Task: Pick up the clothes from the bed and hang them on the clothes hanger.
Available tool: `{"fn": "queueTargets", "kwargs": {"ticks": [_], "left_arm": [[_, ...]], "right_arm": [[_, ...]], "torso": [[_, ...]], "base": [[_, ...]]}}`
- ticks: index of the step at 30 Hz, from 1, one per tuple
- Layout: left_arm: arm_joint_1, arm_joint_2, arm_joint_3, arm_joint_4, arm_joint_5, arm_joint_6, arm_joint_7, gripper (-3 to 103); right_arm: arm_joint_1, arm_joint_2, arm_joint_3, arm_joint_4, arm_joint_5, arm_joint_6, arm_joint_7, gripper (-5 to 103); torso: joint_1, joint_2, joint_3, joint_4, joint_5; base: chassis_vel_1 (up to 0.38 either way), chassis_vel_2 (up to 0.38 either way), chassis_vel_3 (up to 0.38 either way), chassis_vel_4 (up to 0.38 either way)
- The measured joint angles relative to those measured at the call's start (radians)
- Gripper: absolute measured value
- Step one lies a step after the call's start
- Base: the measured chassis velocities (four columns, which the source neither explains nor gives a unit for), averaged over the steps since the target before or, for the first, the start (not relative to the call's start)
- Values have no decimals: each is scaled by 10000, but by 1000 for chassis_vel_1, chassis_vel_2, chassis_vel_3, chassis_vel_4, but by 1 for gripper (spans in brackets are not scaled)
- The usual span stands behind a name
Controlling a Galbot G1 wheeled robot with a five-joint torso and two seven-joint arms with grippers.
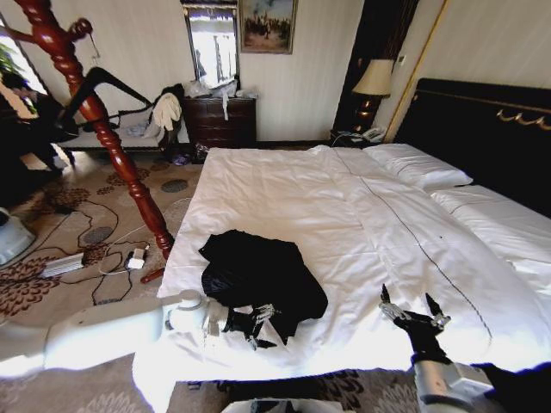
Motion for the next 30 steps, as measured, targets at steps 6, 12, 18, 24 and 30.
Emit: {"fn": "queueTargets", "kwargs": {"ticks": [6, 12, 18, 24, 30], "left_arm": [[-476, -632, 550, 521, 328, -51, -1, 100], [-1044, -1247, 960, 1001, 822, -246, 46, 100], [-1391, -1924, 1104, 1581, 1464, -488, 75, 100], [-1379, -2339, 1261, 1801, 1683, -644, 77, 98], [-1289, -2415, 1258, 1922, 1764, -731, 106, 77]], "right_arm": [[-27, -48, 31, -9, 60, 25, 6, 100], [21, -79, 28, -85, 144, 30, 22, 100], [35, -110, 29, -98, 246, 29, 30, 100], [68, -145, 15, -128, 273, 3, 46, 100], [46, -189, -30, -192, 284, -12, 49, 100]], "torso": [[0, 0, 0, 2, -1], [0, 0, 0, 1, 1], [0, 0, 0, 0, 2], [0, -1, 0, 1, 1], [0, -1, 0, 1, 0]], "base": [[0, 0, 0, 0], [0, 0, 0, 0], [0, 0, 0, 0], [0, 0, 0, 0], [0, 0, 0, 0]]}}
